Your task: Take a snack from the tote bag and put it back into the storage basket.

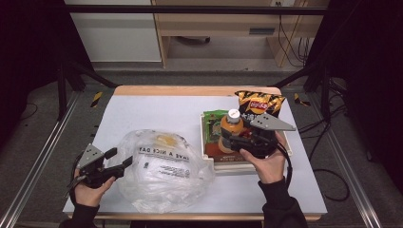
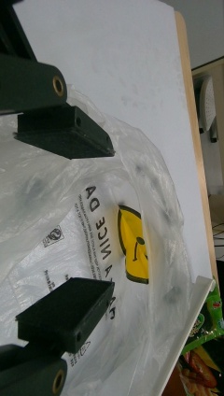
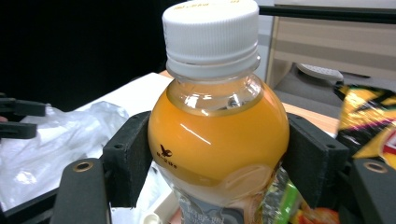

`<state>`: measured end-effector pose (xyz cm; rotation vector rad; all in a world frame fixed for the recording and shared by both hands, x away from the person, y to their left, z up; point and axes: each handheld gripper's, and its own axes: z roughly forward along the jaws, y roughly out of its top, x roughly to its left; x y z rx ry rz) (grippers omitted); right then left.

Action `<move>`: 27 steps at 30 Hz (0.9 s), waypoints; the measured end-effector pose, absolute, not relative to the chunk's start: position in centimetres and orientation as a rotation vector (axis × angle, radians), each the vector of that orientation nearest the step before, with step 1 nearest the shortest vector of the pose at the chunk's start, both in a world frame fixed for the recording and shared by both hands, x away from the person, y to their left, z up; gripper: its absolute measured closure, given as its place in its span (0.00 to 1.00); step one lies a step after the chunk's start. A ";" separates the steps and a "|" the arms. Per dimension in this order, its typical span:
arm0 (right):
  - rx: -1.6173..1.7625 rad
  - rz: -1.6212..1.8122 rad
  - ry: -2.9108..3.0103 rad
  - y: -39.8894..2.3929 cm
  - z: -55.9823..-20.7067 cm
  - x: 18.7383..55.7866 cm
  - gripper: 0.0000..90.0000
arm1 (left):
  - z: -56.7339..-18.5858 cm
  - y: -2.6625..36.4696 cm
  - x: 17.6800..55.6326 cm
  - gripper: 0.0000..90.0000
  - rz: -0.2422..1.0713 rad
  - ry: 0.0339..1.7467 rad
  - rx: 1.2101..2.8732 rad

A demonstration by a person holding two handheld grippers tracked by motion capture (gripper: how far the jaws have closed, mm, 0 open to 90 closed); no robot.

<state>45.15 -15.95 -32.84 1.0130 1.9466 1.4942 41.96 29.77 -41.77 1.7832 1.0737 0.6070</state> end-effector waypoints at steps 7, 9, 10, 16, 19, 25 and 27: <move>1.058 1.469 1.926 -17.8 -33.7 45.3 0.34 | -41.7 29.7 41.9 0.32 0.607 1.073 1.782; 1.068 1.465 1.917 -18.4 -33.9 45.3 0.34 | -41.7 29.7 41.9 0.32 0.608 1.073 1.783; 1.071 1.462 1.910 -18.7 -34.0 45.3 0.34 | -41.7 29.7 41.9 0.32 0.607 1.073 1.782; 1.100 1.452 1.885 -20.4 -34.3 45.2 0.34 | -41.7 29.6 41.9 0.32 0.607 1.071 1.786; 1.118 1.447 1.868 -21.2 -34.4 45.1 0.34 | -41.7 29.6 41.9 0.32 0.607 1.071 1.786; 1.146 1.426 1.850 -22.9 -34.8 45.0 0.34 | -41.8 29.5 41.9 0.32 0.609 1.069 1.792; 1.156 1.417 1.842 -23.6 -34.9 45.0 0.34 | -41.8 29.5 42.0 0.32 0.609 1.068 1.792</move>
